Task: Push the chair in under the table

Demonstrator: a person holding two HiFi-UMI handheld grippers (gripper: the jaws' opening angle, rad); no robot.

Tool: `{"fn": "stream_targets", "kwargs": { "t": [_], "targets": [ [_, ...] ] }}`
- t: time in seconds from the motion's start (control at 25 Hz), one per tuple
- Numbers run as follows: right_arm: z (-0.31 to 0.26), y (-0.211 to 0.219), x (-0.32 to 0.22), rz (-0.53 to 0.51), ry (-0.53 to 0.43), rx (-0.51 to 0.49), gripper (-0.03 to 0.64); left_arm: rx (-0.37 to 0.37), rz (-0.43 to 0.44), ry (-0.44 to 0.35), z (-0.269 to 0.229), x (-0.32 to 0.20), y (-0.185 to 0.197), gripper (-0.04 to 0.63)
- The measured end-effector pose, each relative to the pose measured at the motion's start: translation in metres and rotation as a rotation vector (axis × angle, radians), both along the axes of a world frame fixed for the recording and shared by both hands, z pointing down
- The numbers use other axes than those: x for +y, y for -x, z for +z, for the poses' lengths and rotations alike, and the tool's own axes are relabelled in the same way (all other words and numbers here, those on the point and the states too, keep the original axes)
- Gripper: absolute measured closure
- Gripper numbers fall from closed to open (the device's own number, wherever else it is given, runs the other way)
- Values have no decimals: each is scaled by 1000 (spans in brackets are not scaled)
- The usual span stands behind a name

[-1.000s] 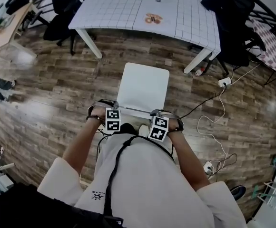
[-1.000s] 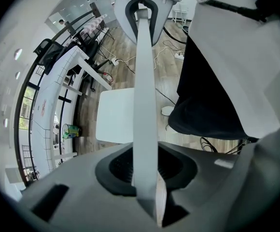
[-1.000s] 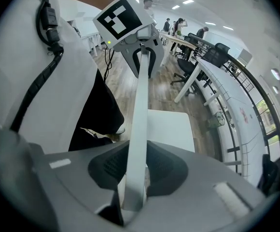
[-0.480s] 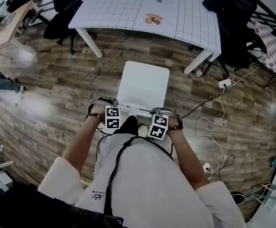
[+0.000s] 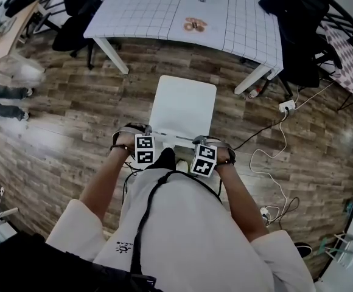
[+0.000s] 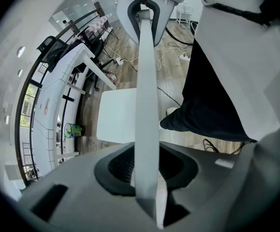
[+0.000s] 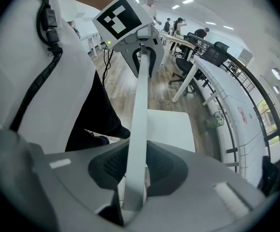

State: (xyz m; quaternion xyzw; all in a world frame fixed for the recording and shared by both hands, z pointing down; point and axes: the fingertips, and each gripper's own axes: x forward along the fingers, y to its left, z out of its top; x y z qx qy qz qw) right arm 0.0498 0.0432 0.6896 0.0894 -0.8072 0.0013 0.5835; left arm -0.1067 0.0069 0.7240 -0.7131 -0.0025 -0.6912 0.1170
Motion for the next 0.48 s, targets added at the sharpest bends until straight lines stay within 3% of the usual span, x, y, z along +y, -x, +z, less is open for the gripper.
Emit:
{"fn": "stream_targets", "kwargs": {
  "t": [0.48],
  "targets": [
    [0, -4, -40, 13, 11, 7, 529, 9, 19, 2, -1, -40, -4, 477]
  ]
}}
